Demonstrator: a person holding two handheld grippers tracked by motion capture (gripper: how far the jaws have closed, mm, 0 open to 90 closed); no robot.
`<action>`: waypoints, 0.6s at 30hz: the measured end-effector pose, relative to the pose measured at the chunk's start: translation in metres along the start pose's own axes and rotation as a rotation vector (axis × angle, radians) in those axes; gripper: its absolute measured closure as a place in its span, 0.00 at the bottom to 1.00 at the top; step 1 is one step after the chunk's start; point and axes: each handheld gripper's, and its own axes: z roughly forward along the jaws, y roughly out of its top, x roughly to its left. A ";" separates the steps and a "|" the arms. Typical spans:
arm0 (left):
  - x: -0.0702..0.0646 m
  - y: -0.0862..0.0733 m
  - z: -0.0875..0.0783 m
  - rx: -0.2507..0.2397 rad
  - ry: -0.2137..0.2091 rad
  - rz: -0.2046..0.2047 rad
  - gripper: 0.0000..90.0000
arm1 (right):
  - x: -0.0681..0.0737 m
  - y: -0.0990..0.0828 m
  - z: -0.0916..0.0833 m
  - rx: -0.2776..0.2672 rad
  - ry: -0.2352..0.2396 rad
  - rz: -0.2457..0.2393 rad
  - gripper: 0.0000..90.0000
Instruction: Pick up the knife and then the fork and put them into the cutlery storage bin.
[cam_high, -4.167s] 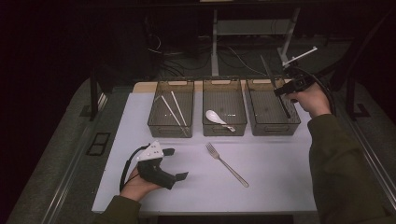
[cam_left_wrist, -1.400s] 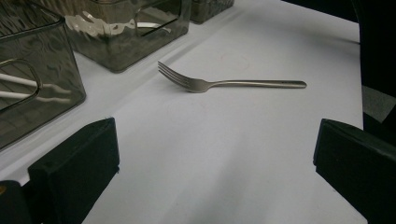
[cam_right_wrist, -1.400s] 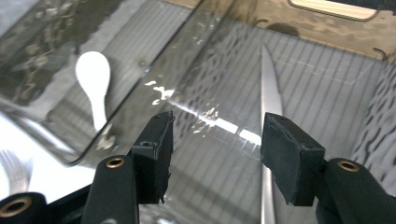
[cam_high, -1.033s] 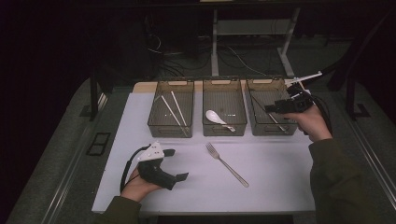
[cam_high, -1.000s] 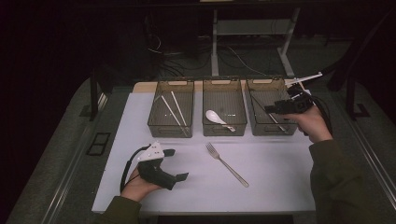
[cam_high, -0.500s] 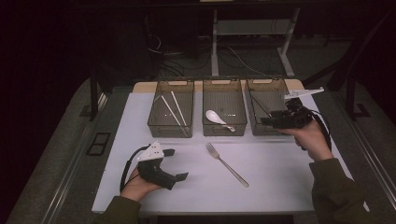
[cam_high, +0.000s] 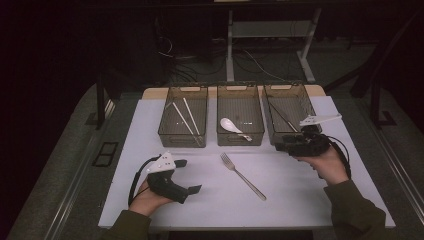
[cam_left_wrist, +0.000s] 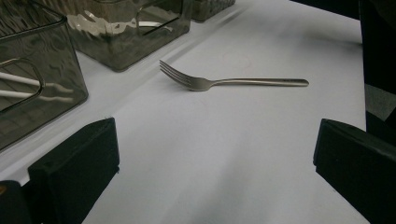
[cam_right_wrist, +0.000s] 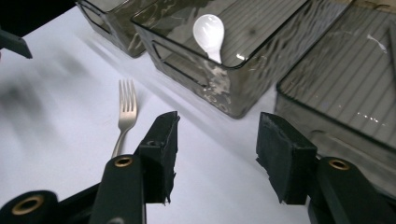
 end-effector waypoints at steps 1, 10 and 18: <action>0.000 0.000 0.000 0.001 0.001 0.000 0.00 | 0.002 -0.002 0.001 0.003 0.000 -0.003 0.54; 0.000 0.000 0.000 0.002 0.003 0.001 0.00 | 0.013 -0.017 0.015 0.028 0.010 -0.025 0.64; -0.001 0.000 0.001 0.007 0.002 0.003 0.00 | 0.021 -0.020 0.026 0.012 0.024 -0.039 0.65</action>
